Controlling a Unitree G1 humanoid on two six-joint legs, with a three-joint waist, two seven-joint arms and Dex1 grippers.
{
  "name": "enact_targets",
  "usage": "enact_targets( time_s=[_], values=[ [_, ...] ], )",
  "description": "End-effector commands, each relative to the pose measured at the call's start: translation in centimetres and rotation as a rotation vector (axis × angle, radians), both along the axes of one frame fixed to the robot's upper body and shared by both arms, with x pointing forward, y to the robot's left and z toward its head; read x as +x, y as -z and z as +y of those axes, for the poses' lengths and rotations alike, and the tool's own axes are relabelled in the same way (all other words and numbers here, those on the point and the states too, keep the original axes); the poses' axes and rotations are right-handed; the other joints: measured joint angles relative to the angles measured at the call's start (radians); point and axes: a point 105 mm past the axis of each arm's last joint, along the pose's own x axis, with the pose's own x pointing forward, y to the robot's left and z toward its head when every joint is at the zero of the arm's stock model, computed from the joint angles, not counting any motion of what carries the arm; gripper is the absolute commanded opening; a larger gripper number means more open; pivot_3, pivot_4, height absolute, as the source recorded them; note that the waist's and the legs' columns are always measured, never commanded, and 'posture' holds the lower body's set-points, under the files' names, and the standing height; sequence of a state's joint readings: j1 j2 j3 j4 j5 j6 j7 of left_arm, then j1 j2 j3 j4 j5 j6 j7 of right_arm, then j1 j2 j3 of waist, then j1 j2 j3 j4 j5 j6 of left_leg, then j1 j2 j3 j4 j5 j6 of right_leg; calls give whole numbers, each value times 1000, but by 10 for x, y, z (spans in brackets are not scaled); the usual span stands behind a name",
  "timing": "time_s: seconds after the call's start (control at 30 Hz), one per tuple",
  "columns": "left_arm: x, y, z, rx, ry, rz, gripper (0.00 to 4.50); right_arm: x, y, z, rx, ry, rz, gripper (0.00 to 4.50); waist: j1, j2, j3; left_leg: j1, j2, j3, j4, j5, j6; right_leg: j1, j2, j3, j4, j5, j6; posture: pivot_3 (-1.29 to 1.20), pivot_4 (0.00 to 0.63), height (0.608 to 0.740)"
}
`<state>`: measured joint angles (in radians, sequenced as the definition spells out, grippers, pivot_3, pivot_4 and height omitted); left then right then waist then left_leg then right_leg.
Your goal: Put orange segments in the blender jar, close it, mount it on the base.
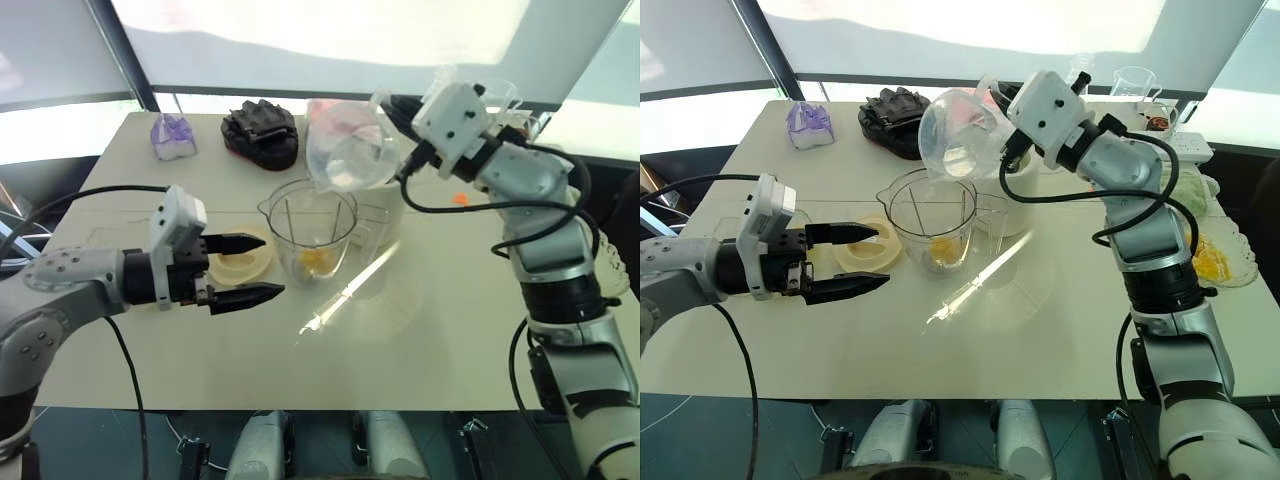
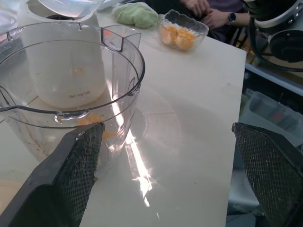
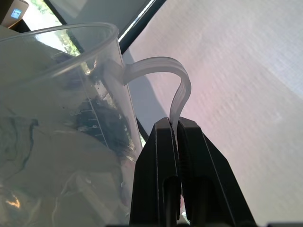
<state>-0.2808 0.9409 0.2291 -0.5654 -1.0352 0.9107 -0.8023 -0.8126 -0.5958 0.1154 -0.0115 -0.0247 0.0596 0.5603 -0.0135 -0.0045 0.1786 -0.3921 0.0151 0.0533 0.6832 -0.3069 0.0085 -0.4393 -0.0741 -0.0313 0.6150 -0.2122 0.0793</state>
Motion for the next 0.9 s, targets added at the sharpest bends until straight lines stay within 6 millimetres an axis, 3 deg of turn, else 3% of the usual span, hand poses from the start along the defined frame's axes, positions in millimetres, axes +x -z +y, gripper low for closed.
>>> enact_targets(
  time_s=[0.03, 0.33, 0.9],
  values=[
    [-4, -7, -3, -7, 19, -36, 4500, -9, -25, 6, -16, -22, -129, 81, 0, 0, 0, 0, 0, 0, 0, 0, 0, 0, 0, 0, 0, 0, 0, 0, 150, 740],
    [-4, -6, -1, -1, 11, -33, 4500, -7, -25, 7, -74, -8, -195, 81, 0, 0, 0, 0, 0, 0, 0, 0, -1, 0, 0, 0, 0, 0, 0, 0, 150, 740],
    [15, -17, 22, 43, -141, -139, 4500, -7, -24, 10, -119, -5, -256, 81, -1, 0, 0, 0, 0, 0, 0, 1, -1, 0, 0, 0, 1, 0, 0, 0, 150, 740]
  ],
)
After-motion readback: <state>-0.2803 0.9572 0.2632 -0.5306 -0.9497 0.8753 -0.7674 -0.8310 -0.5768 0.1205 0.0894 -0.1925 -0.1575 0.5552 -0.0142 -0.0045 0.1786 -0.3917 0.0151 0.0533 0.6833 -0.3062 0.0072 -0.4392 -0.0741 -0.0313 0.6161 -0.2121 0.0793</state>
